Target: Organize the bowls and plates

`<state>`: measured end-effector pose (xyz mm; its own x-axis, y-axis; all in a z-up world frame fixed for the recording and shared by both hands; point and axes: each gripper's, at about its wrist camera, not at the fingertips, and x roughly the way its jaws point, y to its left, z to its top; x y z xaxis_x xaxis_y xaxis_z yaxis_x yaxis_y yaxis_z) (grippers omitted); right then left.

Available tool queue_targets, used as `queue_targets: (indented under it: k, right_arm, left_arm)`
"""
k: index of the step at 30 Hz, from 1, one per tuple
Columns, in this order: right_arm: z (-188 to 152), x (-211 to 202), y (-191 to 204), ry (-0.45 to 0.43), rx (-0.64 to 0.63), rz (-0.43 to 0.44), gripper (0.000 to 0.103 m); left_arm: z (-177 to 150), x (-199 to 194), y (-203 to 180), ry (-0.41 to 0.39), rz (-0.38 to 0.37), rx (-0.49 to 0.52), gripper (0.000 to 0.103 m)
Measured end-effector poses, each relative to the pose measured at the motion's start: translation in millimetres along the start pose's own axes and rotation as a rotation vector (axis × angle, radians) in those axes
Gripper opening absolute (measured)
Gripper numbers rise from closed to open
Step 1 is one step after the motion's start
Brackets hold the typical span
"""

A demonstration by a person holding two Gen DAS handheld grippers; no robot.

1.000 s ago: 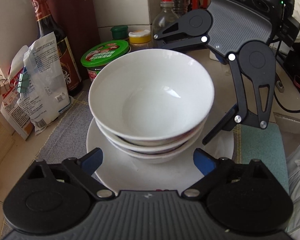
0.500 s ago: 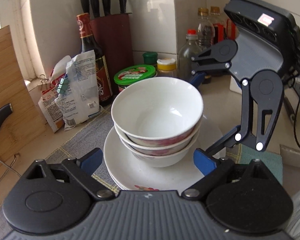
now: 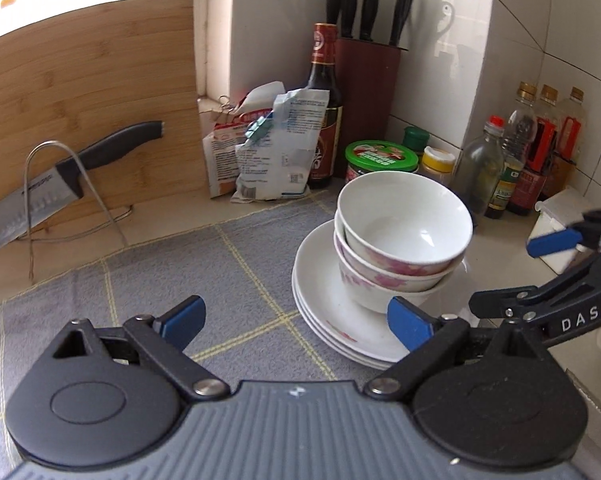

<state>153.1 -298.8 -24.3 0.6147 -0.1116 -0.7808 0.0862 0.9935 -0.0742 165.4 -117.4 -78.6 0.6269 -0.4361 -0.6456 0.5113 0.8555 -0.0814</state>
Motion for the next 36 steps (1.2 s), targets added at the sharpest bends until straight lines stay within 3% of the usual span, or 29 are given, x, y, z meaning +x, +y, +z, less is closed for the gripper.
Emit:
queue_targets:
  k: [5, 15, 36]
  right_arm:
    - [-19.3, -27.6, 23.0, 0.004, 0.158, -0.080, 0.103]
    - [-36.6, -80.8, 42.9, -0.083, 0.249, -0.135, 0.103]
    - [-41.0, -95.1, 51.8, -0.108, 0.261, -0.131, 0.103]
  left_arm:
    - [-5.8, -22.3, -4.9, 0.040, 0.029, 0.009, 0.097]
    - [-11.2, -67.1, -6.5, 0.026, 0.016, 0.025, 0.097]
    - [-12.7, -85.9, -7.6, 0.002, 0.040, 0.038, 0.097]
